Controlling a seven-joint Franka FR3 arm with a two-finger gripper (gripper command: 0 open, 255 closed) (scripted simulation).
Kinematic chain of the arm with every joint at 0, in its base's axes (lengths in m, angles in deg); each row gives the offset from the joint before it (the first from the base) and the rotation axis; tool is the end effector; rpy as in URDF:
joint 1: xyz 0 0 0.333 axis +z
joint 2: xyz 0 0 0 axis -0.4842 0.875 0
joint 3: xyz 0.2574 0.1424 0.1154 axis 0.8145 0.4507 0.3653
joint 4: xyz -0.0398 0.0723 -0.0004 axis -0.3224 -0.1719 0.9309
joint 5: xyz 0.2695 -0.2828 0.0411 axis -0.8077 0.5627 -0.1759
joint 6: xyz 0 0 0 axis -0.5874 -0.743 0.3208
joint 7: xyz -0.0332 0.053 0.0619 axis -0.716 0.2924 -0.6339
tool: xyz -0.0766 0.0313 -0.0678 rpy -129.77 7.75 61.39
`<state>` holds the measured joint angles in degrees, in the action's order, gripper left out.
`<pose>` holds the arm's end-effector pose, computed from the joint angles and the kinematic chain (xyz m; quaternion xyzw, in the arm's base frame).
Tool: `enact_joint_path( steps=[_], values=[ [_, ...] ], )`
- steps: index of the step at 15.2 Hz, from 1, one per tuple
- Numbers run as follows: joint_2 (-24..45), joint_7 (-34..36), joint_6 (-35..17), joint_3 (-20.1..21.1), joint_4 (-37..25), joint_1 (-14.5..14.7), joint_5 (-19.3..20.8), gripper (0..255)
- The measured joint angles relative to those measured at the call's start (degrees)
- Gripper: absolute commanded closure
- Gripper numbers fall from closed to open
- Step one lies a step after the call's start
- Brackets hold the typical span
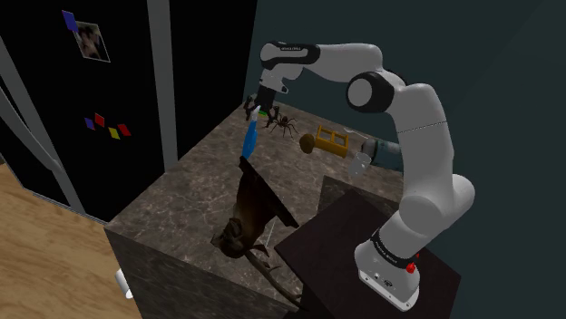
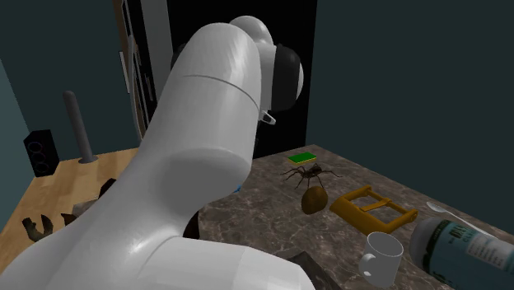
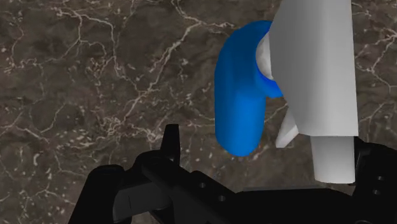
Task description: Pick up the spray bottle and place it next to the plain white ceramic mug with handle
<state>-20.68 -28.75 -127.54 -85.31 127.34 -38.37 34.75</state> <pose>0.7290 -0.0513 0.2871 -0.8551 0.4666 0.1965 0.1118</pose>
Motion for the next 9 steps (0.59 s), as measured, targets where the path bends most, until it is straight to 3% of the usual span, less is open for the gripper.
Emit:
enact_joint_path(
  steps=[2,9],
  values=[
    [1.89,0.90,-0.41,-0.01,-1.21,0.05,-0.43,0],
    [1.84,0.69,-4.85,0.18,3.21,0.82,-0.96,0]
  ],
)
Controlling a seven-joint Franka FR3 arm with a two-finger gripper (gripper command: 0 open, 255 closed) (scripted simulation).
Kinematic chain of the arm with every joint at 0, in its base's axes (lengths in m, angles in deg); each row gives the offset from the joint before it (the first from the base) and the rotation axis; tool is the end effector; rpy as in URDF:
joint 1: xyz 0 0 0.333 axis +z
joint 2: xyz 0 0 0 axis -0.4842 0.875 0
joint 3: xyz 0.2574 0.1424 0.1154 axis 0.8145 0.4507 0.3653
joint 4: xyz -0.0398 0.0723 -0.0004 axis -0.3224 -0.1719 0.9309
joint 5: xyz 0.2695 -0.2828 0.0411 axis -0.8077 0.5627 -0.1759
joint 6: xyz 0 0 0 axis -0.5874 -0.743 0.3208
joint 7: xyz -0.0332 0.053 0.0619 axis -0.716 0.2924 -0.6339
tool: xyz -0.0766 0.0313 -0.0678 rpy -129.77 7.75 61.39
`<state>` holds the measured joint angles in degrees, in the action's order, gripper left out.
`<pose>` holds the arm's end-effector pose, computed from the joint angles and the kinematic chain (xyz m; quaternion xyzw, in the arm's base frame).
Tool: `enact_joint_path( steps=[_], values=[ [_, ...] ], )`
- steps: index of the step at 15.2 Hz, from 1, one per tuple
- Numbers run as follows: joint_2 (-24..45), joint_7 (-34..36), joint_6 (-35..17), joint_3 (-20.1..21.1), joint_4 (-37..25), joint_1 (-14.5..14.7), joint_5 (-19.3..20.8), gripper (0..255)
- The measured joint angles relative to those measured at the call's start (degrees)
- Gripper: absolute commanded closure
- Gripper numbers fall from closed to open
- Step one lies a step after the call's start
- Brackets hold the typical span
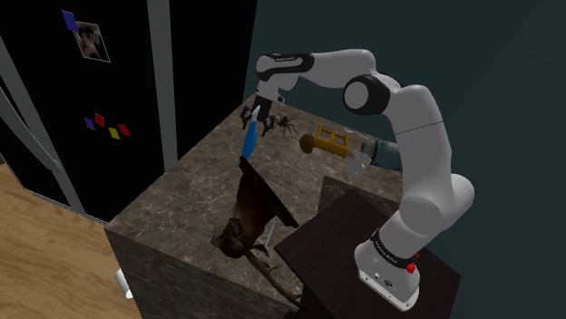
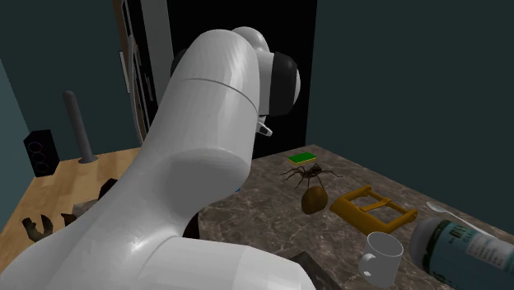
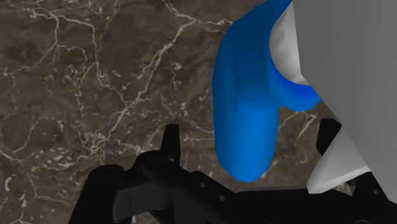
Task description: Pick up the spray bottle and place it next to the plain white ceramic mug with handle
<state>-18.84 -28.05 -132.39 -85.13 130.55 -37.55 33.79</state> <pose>0.7264 -0.0388 0.2440 -0.8472 0.4780 0.2020 0.1140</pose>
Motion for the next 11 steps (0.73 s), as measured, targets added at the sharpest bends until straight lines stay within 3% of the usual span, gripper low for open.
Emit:
enact_joint_path(
  steps=[6,7,11],
  values=[
    [0.18,-0.02,-0.25,0.01,0.03,0.05,-0.01,0],
    [0.18,-0.02,-0.25,0.01,0.03,0.05,-0.01,255],
    [0.18,-0.02,-0.24,0.01,0.03,0.05,-0.01,255]
  ],
)
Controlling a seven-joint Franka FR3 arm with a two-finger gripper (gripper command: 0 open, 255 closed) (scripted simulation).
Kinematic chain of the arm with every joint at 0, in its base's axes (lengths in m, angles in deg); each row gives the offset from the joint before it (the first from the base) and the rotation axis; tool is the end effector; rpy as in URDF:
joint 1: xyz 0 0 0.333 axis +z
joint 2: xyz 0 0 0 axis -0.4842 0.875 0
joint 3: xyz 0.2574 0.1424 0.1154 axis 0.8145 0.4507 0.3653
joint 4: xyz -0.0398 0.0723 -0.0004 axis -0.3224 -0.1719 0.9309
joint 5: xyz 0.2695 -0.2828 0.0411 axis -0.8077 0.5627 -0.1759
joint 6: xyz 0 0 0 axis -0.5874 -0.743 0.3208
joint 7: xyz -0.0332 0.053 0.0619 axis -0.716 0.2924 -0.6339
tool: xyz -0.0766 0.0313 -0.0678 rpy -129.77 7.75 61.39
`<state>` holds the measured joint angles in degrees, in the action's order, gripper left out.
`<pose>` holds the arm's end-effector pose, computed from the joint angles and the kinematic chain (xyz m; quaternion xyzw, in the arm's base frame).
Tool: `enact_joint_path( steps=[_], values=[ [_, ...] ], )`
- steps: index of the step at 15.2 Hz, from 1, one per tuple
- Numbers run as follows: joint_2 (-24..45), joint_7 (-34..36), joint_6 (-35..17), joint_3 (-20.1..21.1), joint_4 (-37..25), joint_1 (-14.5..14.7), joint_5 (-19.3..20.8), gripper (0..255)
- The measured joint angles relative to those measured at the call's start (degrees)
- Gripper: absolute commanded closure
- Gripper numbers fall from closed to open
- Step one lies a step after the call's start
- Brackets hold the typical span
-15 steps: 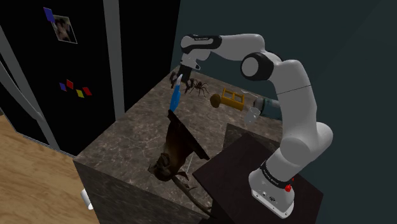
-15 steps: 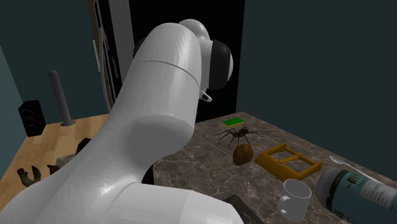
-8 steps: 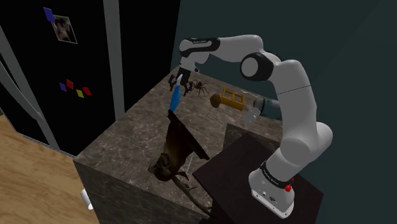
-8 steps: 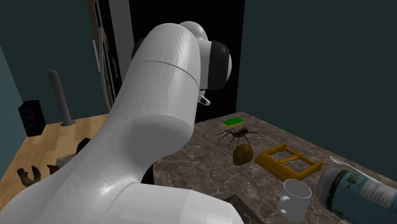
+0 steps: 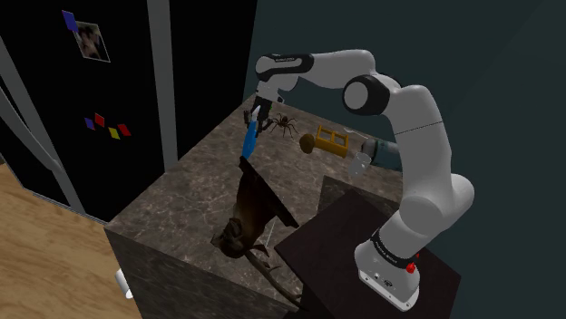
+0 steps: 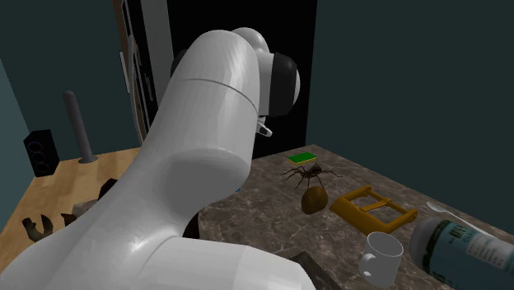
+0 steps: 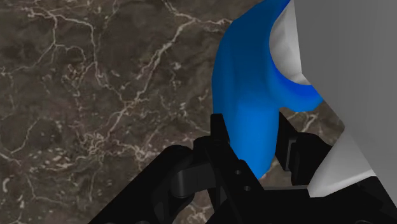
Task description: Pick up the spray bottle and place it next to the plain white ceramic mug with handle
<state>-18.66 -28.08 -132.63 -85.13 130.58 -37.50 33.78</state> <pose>0.7265 -0.0383 0.2417 -0.8472 0.4780 0.2017 0.1140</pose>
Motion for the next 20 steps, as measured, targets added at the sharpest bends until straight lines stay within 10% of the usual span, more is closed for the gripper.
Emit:
enact_joint_path(
  steps=[20],
  values=[
    [-3.95,2.25,6.63,0.14,-3.03,-0.22,0.17,255]
  ],
)
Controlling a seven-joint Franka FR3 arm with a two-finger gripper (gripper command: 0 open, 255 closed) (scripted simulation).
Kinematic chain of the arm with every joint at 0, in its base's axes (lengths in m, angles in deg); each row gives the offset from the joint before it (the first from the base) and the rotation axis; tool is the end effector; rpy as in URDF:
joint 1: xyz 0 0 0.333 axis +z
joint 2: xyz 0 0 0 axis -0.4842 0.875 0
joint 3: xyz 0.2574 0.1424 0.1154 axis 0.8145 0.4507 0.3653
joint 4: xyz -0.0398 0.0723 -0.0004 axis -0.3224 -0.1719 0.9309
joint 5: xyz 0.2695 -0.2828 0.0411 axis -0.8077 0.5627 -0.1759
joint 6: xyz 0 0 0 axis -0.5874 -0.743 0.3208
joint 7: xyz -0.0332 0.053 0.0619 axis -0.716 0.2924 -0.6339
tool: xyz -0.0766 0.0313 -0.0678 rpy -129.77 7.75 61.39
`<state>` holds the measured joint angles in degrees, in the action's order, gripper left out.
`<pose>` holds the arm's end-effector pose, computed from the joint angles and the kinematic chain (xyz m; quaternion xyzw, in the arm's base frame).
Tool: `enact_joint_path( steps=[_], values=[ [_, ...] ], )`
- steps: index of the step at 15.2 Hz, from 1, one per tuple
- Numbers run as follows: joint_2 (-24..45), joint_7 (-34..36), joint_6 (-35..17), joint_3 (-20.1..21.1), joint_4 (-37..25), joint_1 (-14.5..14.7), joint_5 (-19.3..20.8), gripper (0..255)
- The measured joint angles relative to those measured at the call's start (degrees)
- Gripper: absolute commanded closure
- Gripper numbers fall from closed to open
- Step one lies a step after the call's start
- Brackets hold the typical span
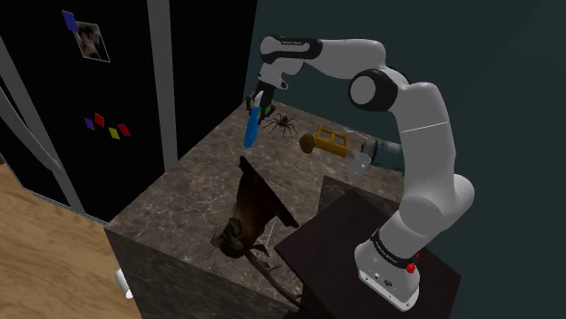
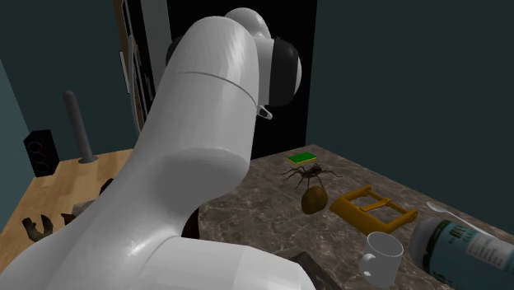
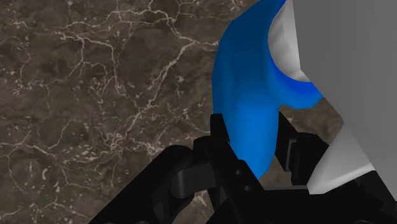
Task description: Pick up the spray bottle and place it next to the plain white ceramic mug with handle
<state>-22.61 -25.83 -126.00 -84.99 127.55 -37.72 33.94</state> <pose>0.7272 -0.0377 0.3094 -0.8472 0.4781 0.2019 0.1140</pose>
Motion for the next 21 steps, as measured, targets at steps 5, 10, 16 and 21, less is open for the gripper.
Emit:
enact_joint_path(
  steps=[5,10,16,21],
  values=[
    [-1.23,0.96,2.85,0.09,-1.80,-0.10,0.03,255],
    [-1.84,1.94,6.02,0.17,-4.50,-0.25,0.07,255],
    [-1.89,3.44,10.29,0.36,-8.97,-0.32,0.09,255],
    [-3.09,3.62,12.59,0.33,-9.96,-0.89,0.06,255]
  ],
)
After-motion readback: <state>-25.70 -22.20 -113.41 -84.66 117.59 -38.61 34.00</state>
